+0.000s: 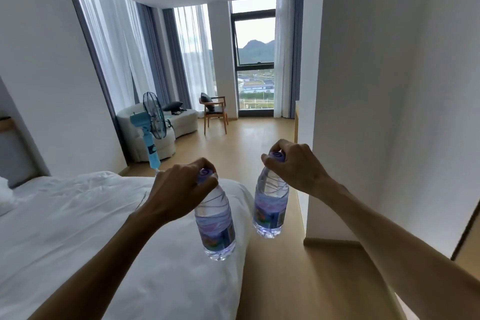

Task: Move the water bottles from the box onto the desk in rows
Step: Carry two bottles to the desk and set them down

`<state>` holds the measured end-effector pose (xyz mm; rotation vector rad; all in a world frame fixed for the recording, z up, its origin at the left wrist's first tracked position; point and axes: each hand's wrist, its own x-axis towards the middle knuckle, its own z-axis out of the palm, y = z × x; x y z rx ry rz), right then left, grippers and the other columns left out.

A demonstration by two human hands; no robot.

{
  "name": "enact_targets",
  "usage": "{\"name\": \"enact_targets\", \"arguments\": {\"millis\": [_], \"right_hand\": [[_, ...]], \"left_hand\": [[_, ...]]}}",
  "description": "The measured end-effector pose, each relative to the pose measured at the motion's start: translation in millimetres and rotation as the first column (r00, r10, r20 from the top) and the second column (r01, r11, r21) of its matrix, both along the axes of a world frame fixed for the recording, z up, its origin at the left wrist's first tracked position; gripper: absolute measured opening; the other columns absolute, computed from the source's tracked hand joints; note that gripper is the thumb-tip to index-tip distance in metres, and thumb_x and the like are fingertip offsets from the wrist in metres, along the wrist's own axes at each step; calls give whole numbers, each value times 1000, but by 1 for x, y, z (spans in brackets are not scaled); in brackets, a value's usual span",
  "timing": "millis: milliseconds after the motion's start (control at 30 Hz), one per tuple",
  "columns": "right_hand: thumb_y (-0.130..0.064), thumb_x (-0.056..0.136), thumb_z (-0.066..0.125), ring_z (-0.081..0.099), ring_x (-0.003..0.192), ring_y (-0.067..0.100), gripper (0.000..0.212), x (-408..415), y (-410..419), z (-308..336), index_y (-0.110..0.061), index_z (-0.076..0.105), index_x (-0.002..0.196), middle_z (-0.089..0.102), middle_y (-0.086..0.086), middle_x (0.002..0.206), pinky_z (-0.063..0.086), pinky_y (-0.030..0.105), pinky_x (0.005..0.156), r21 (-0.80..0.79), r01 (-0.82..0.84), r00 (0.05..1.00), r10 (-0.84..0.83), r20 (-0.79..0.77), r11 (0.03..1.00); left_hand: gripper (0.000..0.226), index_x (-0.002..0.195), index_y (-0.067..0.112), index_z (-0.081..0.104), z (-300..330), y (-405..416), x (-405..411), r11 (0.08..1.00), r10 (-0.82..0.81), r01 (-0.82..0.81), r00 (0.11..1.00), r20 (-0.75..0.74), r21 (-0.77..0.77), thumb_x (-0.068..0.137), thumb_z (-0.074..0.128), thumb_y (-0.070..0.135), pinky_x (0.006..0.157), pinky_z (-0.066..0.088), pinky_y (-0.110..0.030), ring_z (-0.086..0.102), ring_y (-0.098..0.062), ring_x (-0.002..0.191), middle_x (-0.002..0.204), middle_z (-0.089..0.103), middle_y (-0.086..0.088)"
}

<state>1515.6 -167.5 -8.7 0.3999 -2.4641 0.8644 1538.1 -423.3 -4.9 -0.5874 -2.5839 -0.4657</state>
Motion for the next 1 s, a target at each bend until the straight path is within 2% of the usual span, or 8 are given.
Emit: {"name": "enact_targets", "arguments": {"millis": [100,267,367,533,667,733,833,1000], "right_hand": [[-38,92,61,60,72,13,27,-61,18,5,-12,61,101,60,-4,84,45,9,59,22,-9,1000,9,-6,1000],[-37,93,61,58,75,13,31,-150,40,13,-8,61,106,59,-4,88,39,4,60,10,8,1000,-8,-31,1000],[-35,93,61,58,76,13,31,-204,49,14,-7,62,107,58,-4,88,38,3,59,7,16,1000,-15,-27,1000],[-33,93,61,59,75,13,30,-299,57,4,-6,63,105,59,-3,87,42,7,61,16,6,1000,-6,-11,1000],[-33,91,63,62,75,16,28,-383,57,1,-7,63,100,60,-1,83,50,16,63,56,10,1000,-11,9,998],[-33,91,63,61,75,17,28,-425,58,5,-7,63,101,60,0,84,52,21,64,64,28,999,-30,19,998],[-32,92,63,60,76,16,28,-482,63,12,-6,63,103,59,-1,85,47,15,59,33,71,997,-72,17,997],[-32,92,63,61,78,17,28,-567,78,16,-6,63,102,60,1,86,41,13,55,-8,141,990,-141,12,990]], "left_hand": [[27,110,19,61,2,17,-57,1000,1,-1,1000,-15,18,94,55,40,53,42,-15,53,3,60,83,62,8],[47,110,20,61,12,39,-147,999,-4,6,999,-51,37,84,39,52,56,52,-24,59,-7,61,82,63,7],[48,109,18,63,15,49,-205,999,-16,18,998,-64,39,84,40,53,52,49,-23,56,-1,58,80,62,7],[50,107,19,63,8,60,-308,998,-33,38,996,-89,57,84,38,56,51,45,-21,58,-4,58,77,60,8],[62,105,20,61,6,64,-395,994,-83,90,989,-121,59,79,27,65,48,47,-20,58,-4,54,72,60,8],[61,105,20,60,10,65,-443,991,-109,116,988,-113,61,80,28,65,49,45,-19,57,-2,55,75,62,6],[48,108,19,60,17,71,-508,990,-122,128,988,-95,57,85,36,54,51,38,-16,55,-2,60,82,62,6],[47,109,17,61,20,86,-602,987,-152,155,984,-93,35,86,35,50,50,33,-16,49,6,61,84,57,7]]}}
